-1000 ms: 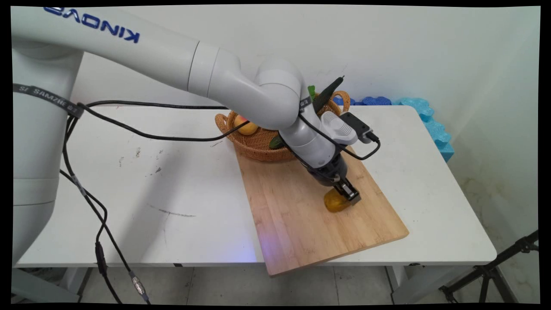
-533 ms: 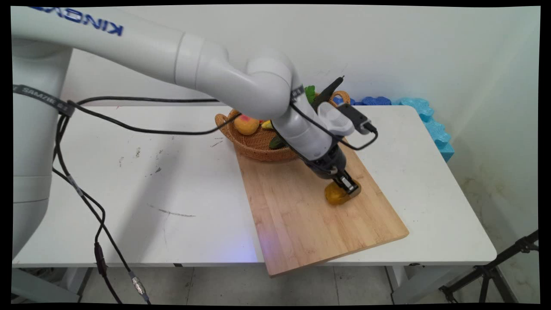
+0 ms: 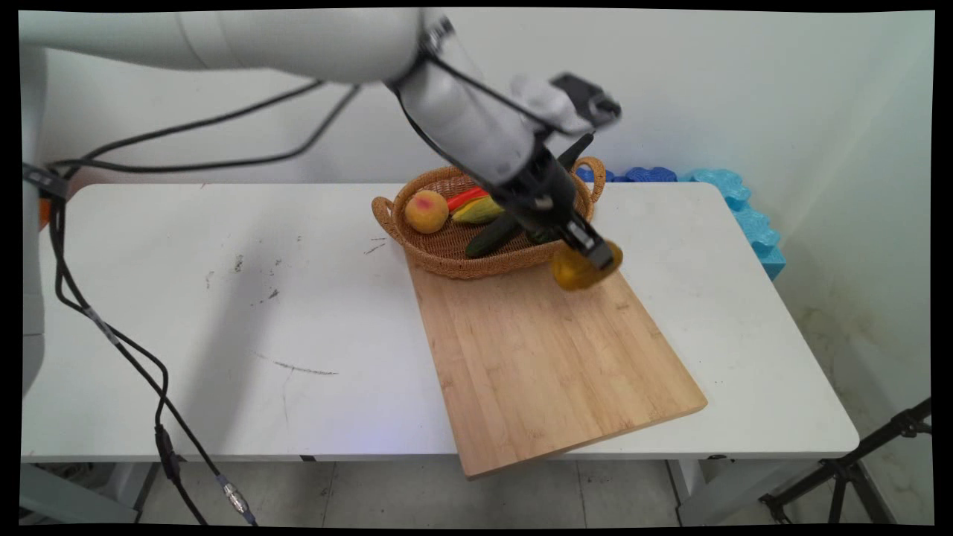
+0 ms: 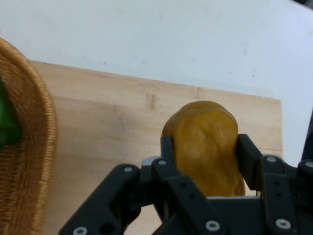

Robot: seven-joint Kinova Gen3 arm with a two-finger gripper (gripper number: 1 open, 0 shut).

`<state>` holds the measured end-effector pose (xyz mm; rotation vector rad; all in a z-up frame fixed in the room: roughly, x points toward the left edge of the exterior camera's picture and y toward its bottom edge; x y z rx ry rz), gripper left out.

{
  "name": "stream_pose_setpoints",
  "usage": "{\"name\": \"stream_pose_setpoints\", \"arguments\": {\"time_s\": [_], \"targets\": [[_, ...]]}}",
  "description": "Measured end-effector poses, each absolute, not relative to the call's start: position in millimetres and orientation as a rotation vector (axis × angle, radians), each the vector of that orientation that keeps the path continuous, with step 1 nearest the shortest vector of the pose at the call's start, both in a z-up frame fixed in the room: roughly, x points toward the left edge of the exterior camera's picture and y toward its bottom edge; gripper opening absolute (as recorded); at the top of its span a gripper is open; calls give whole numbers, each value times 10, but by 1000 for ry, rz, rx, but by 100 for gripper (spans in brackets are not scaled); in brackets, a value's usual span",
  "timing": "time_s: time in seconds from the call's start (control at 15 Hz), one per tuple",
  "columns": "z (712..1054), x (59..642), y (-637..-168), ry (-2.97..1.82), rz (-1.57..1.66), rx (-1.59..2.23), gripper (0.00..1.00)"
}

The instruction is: Place the picked object in the vegetable basket

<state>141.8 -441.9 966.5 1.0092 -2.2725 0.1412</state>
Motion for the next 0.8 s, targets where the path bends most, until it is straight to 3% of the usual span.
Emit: {"name": "stream_pose_setpoints", "arguments": {"time_s": [0.33,0.8], "targets": [[10070,1910,-4528,-2239,164,1001,0],[10125,2540,-4693,-2259,216,1038,0]]}}
